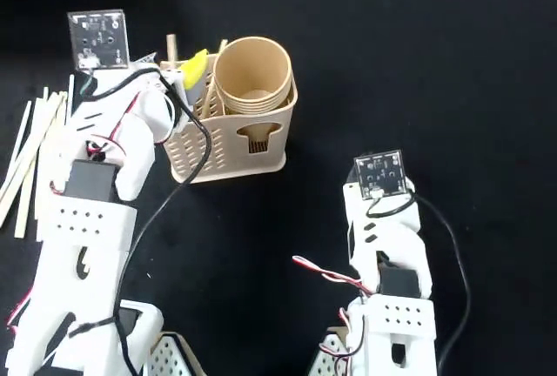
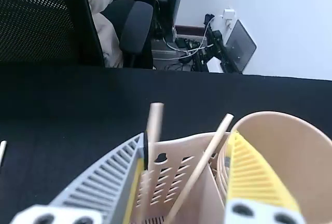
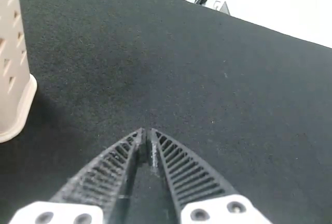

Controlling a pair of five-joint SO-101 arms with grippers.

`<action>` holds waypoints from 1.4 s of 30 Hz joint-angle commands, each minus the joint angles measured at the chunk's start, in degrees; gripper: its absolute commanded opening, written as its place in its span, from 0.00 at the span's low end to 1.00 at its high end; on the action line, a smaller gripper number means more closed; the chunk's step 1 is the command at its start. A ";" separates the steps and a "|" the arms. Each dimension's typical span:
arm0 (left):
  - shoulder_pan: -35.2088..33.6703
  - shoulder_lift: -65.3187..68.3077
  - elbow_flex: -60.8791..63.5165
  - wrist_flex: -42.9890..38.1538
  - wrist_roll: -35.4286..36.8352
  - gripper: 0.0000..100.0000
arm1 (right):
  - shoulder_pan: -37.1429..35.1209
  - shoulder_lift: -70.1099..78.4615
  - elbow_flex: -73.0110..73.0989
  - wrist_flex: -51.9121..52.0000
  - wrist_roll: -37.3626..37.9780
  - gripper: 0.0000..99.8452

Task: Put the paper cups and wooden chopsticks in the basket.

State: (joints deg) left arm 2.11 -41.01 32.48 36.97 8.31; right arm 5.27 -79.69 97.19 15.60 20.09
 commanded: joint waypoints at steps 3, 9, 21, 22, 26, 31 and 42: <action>-10.59 -1.41 -10.59 12.66 0.09 0.25 | -0.79 -0.48 -0.04 0.00 0.44 0.01; -22.55 0.62 -11.03 23.38 -11.69 0.26 | -0.79 -0.48 -0.04 0.09 0.44 0.01; -31.25 32.62 -4.44 18.29 -32.44 0.25 | -0.79 -0.48 -0.04 0.09 0.44 0.01; -31.16 35.96 -5.67 18.20 -33.58 0.25 | -0.79 -0.48 -0.04 0.09 0.44 0.01; -30.90 47.91 -10.77 18.20 -37.80 0.25 | -0.79 -0.48 -0.04 0.09 0.44 0.01; -30.90 57.14 -15.60 18.20 -42.55 0.18 | -0.79 -0.48 -0.04 0.09 0.44 0.01; -30.90 58.11 -16.92 18.73 -42.81 0.03 | -0.79 -0.48 -0.04 0.09 0.44 0.01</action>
State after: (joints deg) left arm -28.04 17.45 17.19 56.31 -34.15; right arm 5.27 -79.69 97.19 15.60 20.09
